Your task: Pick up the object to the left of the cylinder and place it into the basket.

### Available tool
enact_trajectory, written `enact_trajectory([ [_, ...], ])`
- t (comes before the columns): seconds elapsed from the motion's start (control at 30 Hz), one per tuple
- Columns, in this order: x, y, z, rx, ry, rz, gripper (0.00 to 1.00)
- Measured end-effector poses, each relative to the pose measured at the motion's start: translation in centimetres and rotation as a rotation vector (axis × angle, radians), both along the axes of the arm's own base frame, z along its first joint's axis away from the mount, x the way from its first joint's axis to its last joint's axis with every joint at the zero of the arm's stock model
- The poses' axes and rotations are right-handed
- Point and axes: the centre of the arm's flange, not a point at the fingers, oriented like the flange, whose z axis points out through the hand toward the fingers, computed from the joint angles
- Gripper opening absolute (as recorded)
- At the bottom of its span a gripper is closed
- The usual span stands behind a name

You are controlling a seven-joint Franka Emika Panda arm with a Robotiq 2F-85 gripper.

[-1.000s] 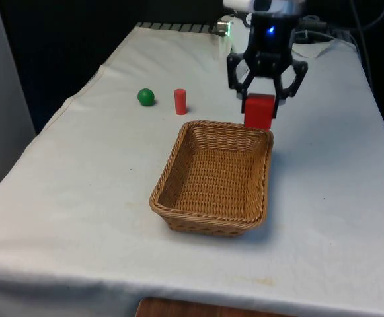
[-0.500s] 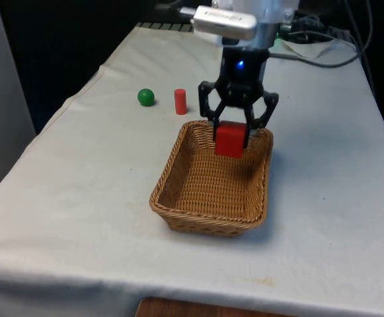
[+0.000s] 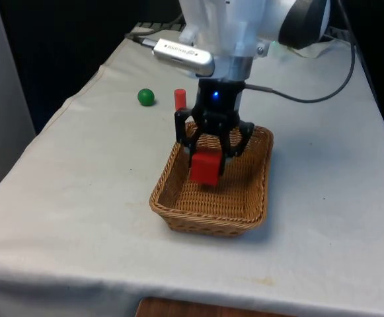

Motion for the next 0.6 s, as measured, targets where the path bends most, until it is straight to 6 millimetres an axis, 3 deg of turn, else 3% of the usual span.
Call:
enact_trajectory([
  [0.47, 0.45, 0.12, -0.2, -0.004, -0.006, 0.003, 0.0],
  [0.53, 0.45, 0.19, -0.2, -0.004, -0.006, 0.004, 0.08],
  [0.6, 0.45, 0.26, -0.2, -0.004, -0.006, 0.005, 0.32],
])
